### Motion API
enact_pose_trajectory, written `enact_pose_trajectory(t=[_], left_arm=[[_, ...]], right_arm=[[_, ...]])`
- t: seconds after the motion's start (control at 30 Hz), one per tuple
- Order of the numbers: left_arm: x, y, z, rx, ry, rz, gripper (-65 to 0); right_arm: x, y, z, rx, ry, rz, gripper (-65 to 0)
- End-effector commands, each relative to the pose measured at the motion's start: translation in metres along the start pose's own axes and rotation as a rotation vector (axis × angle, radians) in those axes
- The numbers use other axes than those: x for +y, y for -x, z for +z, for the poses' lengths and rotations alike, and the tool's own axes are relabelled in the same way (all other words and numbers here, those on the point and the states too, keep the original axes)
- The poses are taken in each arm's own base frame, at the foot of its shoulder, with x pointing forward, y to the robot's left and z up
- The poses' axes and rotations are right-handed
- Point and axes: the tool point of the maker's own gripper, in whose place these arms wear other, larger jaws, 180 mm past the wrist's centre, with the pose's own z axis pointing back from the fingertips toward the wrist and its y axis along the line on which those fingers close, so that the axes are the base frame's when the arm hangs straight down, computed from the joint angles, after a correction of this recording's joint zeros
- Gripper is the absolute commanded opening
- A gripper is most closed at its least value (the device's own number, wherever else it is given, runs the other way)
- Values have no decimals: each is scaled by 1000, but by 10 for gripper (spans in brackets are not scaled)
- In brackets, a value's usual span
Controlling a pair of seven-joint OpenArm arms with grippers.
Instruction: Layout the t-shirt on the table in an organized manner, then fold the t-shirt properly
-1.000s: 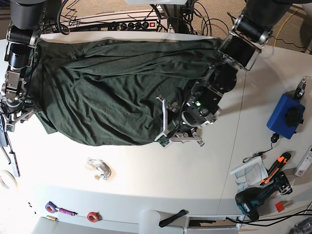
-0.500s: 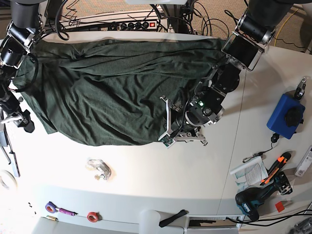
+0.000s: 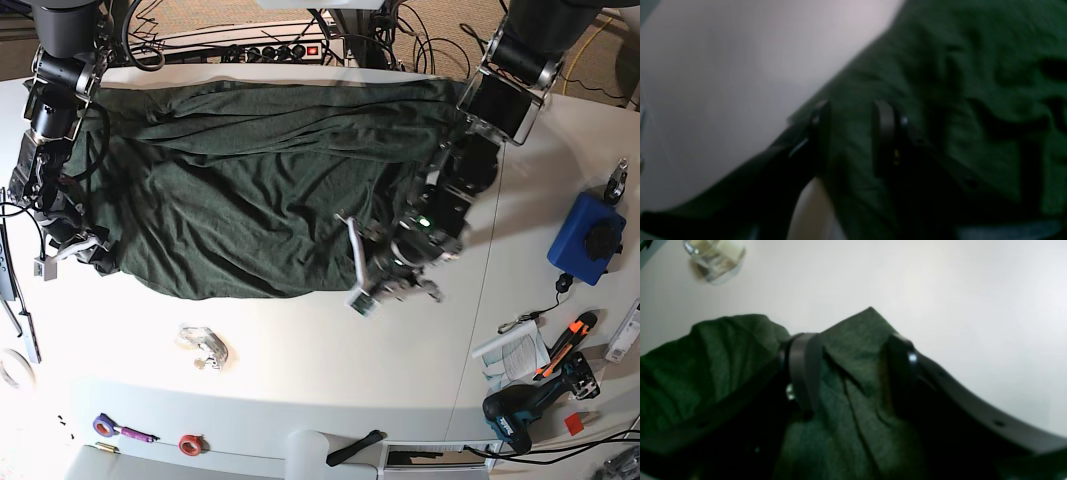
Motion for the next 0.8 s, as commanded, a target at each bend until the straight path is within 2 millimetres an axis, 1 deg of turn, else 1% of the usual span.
enact_pose_trajectory(t=[0.0,0.13,0.2,0.27,0.37,0.43,0.57,0.67,0.77], left_arm=[[12,-15,6,-55,-5,20,-432],[28,-10,15,-93,45,138,-432],[37,-6,19,-112,58,192,-432],[41,-1,23,-127,78,230,-432],[47,7,23,-129,87,283,-432],[48,9,20,-141,97,310,-432],[49,18,4,-112,110,357,-432],[52,16,-8,-93,131,396,-424],[56,10,-14,-89,160,444,-385]], right_arm=[[-5,-28,6,-64,9,14,-337],[-11,-36,11,-107,20,-19,-337],[-17,-47,17,-167,23,-59,-337],[-21,-60,25,-234,16,-102,-337],[-31,-69,34,-298,31,-153,-337],[-35,-66,35,-284,51,-145,-337],[-38,-47,25,-186,109,-79,-337],[-38,-42,19,-159,138,-41,-337],[-44,-39,15,-150,206,2,-337]])
